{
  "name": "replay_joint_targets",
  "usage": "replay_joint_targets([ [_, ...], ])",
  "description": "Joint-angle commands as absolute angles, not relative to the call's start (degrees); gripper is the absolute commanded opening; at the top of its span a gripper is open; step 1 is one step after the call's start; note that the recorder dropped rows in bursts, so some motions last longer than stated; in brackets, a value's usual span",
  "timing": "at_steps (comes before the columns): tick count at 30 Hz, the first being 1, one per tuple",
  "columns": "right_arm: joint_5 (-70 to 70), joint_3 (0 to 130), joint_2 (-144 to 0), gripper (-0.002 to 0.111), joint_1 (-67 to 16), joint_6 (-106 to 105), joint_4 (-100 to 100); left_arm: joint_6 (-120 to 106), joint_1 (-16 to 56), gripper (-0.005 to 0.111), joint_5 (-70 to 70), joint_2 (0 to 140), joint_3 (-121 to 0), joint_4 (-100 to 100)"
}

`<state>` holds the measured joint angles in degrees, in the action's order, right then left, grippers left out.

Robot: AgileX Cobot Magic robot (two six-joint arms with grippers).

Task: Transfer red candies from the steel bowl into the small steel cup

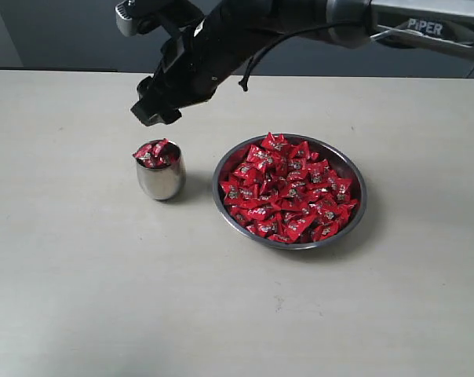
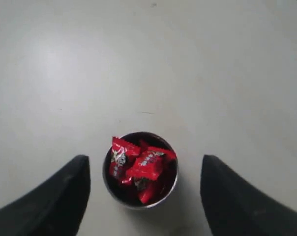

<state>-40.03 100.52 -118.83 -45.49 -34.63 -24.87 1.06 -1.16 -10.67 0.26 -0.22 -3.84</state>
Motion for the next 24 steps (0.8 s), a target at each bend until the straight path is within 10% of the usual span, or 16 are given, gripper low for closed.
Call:
replay_joint_targets([
  [1,-43.87,99.15,-115.50,0.062,-42.44,-32.82,-23.35,1.13,-0.97,0.000,-10.37,0.00,0.00,-3.90],
  [7,-40.73,89.22,-108.56,0.055,-38.95,-32.35,-23.73,1.13,-0.97,0.000,-10.37,0.00,0.00,-3.90],
  [16,-33.08,74.22,-94.40,-0.001,-37.13,-25.94,-19.31,1.13,-0.97,0.000,-10.37,0.00,0.00,-3.90],
  [24,-31.40,60.48,-81.29,-0.001,-37.13,-15.79,-11.82,1.13,-0.97,0.000,-10.37,0.00,0.00,-3.90],
])
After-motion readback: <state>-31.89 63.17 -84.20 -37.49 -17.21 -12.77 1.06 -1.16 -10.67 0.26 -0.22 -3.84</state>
